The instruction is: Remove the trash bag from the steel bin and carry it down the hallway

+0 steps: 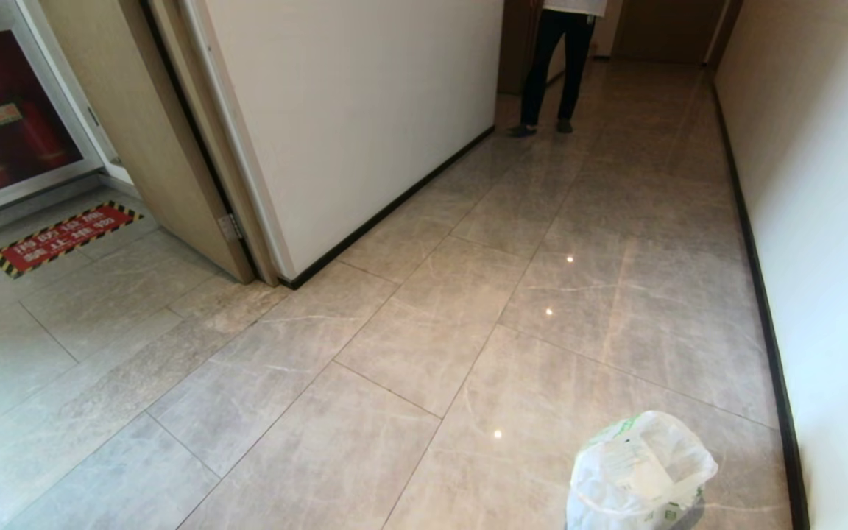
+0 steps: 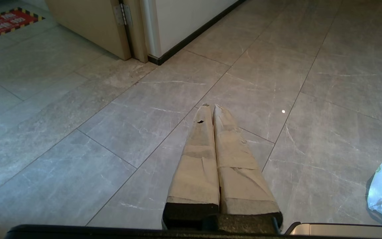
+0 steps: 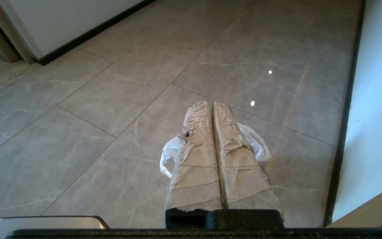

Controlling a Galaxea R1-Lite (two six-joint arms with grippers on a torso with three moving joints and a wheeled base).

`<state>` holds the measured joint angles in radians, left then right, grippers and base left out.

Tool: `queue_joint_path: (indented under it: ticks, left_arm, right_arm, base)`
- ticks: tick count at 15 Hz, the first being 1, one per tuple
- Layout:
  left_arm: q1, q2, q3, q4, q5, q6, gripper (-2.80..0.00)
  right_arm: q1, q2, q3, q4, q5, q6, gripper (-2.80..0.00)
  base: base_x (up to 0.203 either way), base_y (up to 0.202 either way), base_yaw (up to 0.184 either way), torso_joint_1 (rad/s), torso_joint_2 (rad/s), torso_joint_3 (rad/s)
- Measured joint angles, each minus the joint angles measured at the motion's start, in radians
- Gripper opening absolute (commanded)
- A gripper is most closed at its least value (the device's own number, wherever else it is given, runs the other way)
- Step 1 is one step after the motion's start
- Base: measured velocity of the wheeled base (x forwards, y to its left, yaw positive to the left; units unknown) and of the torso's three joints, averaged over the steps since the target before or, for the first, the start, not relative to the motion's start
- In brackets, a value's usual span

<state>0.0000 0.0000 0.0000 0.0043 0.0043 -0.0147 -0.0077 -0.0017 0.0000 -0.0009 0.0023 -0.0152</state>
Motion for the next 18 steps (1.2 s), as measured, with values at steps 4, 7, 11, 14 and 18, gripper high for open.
queue_joint_path:
  ticks: [4, 7, 11, 14, 18]
  left_arm:
    - [0.000, 0.000, 0.000, 0.000, 0.000, 0.000, -2.80]
    - [0.000, 0.000, 0.000, 0.000, 0.000, 0.000, -2.80]
    - [0.000, 0.000, 0.000, 0.000, 0.000, 0.006, -2.80]
    - [0.000, 0.000, 0.000, 0.000, 0.000, 0.007, -2.80]
    - [0.000, 0.000, 0.000, 0.000, 0.000, 0.007, -2.80]
  right_arm:
    - [0.000, 0.000, 0.000, 0.000, 0.000, 0.001, -2.80]
    - [0.000, 0.000, 0.000, 0.000, 0.000, 0.001, -2.80]
    - [0.000, 0.000, 0.000, -0.001, 0.000, 0.000, -2.80]
    - [0.000, 0.000, 0.000, -0.001, 0.000, 0.005, -2.80]
    - [0.000, 0.000, 0.000, -0.002, 0.000, 0.005, -2.80]
  base:
    - [0.000, 0.000, 0.000, 0.001, 0.00, 0.202]
    - [0.000, 0.000, 0.000, 0.001, 0.00, 0.200]
    - [0.000, 0.000, 0.000, 0.000, 0.00, 0.060]
    - [0.000, 0.000, 0.000, 0.000, 0.00, 0.000]
    - [0.000, 0.000, 0.000, 0.000, 0.00, 0.000]
